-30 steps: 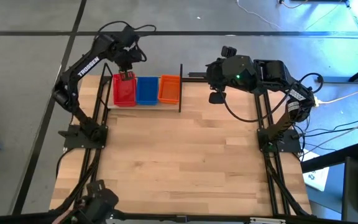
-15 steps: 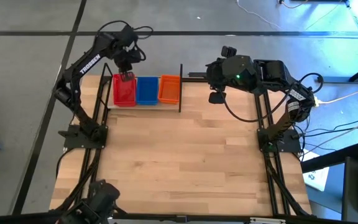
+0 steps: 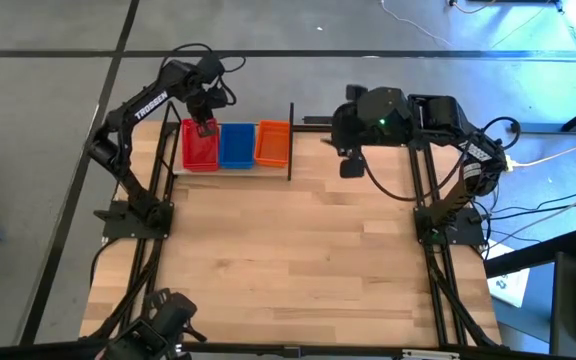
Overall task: Stack baskets on shelf by color
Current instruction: Stack the red bin on the red bins on the shelf, then return to Home Position
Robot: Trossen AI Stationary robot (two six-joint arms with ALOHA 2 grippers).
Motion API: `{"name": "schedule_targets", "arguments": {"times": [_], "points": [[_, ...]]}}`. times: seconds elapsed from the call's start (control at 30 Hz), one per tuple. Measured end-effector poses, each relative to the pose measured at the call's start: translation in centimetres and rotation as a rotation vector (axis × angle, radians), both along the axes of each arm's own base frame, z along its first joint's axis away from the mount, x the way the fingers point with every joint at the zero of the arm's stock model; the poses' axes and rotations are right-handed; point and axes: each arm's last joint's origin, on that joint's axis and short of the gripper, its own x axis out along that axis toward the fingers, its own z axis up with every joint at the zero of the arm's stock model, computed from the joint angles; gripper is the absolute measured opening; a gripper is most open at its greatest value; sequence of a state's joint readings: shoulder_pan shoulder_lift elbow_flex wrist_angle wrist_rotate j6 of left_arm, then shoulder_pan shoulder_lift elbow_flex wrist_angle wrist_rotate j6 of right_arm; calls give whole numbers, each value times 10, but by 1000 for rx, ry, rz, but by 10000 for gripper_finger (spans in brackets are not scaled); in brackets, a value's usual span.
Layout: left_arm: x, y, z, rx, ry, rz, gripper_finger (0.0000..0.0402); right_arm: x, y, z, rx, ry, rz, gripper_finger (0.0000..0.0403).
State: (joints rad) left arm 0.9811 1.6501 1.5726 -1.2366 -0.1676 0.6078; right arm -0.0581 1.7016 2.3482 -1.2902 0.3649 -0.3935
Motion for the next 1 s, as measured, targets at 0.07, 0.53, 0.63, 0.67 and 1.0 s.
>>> {"name": "schedule_targets", "arguments": {"times": [0.07, 0.53, 0.63, 0.67, 1.0], "points": [[-1, 1, 0, 7, 1, 4, 0, 0, 0, -2, 63, 10, 71, 180], [-7, 8, 1, 15, -41, 29, 0, -2, -12, -3, 178, 13, 156, 180], [-6, 8, 1, 6, -57, 35, 0, -2, -12, -3, 178, 13, 156, 180], [-6, 7, 1, 0, -68, 37, 0, -2, -12, -3, 178, 13, 156, 180], [-8, 5, -23, -44, -23, 49, 0, -2, -12, -3, 178, 13, 156, 180]]}}
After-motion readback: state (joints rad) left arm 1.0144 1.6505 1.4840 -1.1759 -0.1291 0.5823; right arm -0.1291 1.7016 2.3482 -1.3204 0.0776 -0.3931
